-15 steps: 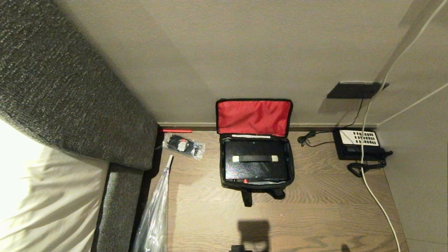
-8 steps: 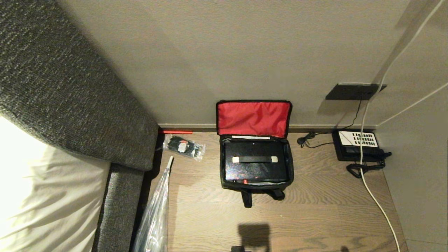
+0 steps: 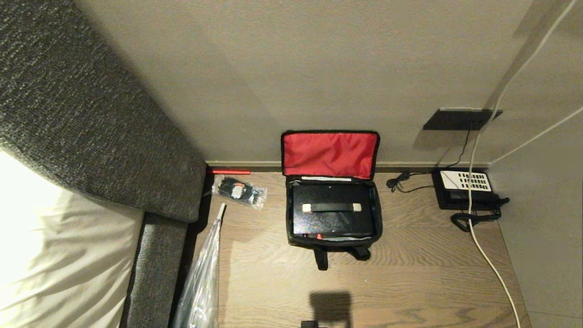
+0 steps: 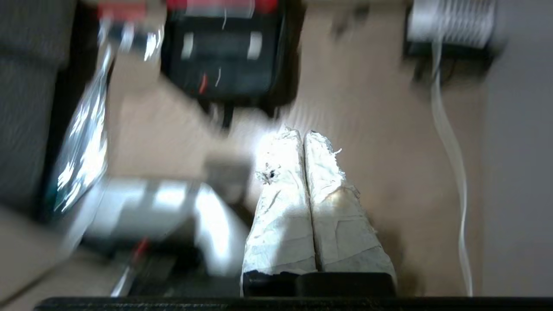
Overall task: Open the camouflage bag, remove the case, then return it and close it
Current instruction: Grip the handle
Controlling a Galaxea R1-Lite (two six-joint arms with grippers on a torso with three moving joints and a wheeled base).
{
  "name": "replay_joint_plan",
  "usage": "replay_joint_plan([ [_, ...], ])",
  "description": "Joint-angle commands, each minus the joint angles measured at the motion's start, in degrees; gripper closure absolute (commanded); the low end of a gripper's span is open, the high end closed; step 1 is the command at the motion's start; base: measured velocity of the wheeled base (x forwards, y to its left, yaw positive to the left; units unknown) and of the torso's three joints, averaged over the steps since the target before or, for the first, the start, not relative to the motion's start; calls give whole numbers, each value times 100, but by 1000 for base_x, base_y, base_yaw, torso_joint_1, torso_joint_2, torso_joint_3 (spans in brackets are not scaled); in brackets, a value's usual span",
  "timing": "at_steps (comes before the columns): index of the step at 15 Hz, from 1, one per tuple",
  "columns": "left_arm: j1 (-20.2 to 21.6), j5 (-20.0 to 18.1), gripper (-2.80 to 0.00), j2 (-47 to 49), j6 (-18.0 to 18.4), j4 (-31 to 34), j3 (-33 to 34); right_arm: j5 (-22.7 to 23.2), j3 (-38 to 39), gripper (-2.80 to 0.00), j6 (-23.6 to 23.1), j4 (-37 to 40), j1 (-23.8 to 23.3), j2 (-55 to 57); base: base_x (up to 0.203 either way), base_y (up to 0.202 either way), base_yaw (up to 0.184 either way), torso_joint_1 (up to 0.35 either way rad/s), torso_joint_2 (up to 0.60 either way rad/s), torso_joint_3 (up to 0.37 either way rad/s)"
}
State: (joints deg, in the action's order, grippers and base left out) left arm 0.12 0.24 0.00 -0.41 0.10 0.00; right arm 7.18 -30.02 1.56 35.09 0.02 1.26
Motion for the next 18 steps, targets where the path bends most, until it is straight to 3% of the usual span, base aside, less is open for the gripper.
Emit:
replay_joint_plan([
  [1, 5, 2, 0, 0, -2, -1, 0, 126, -703, 0, 123, 893, 13, 975, 0, 0, 0, 0, 0, 0],
  [5, 5, 2, 0, 0, -2, -1, 0, 96, -1096, 0, -250, -173, 76, 4614, 0, 0, 0, 0, 0, 0],
  [8, 5, 2, 0, 0, -2, -1, 0, -21, -1742, 0, -1102, -1241, 301, 7195, 0, 0, 0, 0, 0, 0],
  [10, 5, 2, 0, 0, -2, -1, 0, -409, -2314, 0, -1856, -1855, 604, 8544, 0, 0, 0, 0, 0, 0],
  [11, 5, 2, 0, 0, -2, -1, 0, -698, -2582, -280, -2175, -2157, 838, 9121, 0, 0, 0, 0, 0, 0],
  [13, 5, 2, 0, 0, -2, -1, 0, -1354, -3019, -280, -2719, -2644, 1428, 9982, 0, 0, 0, 0, 0, 0],
  [16, 5, 2, 0, 0, -2, -1, 0, -3018, -3146, -280, -3107, -3692, 2668, 11039, 0, 0, 0, 0, 0, 0],
  [18, 5, 2, 0, -4, -2, -1, 0, -3469, -2953, -280, -3356, -4826, 3185, 11508, 0, 0, 0, 0, 0, 0],
])
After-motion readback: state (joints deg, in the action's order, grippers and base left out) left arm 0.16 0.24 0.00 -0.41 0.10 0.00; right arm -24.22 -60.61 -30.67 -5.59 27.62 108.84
